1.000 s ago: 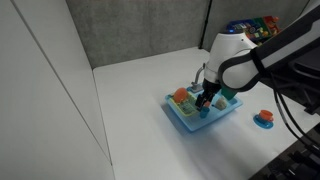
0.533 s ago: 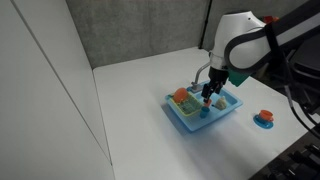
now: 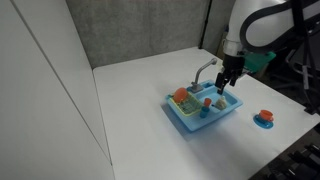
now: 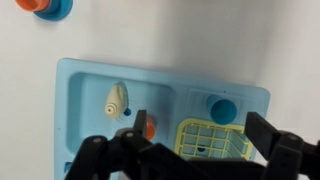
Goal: Remove the blue cup from the drying rack and put it on the sink
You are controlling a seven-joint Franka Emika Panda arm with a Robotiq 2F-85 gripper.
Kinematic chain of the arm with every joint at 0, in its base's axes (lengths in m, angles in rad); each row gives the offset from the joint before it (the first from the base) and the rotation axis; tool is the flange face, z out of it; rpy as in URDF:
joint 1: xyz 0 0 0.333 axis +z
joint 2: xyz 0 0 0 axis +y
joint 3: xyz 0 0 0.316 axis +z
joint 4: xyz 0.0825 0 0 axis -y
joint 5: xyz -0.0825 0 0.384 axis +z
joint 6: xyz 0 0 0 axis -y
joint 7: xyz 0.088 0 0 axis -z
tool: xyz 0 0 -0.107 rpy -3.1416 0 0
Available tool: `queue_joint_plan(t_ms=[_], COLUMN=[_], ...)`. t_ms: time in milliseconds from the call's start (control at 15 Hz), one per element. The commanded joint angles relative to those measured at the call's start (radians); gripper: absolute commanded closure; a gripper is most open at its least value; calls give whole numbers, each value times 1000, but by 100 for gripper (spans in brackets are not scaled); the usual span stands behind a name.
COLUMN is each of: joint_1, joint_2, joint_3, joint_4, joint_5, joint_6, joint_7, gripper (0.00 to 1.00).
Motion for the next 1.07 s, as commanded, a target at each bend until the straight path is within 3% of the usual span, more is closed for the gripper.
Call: queue_joint_plan(t_ms=[0, 733, 1000], joint_1=[-26, -96, -114], joint_2=[-110, -397, -509], joint_3=[-9, -42, -49], joint_4=[-76, -281, -324], joint_5=[-3, -6, -6], joint_6=[-49, -84, -151], joint_7=[13, 9, -4], gripper=[0, 0, 0])
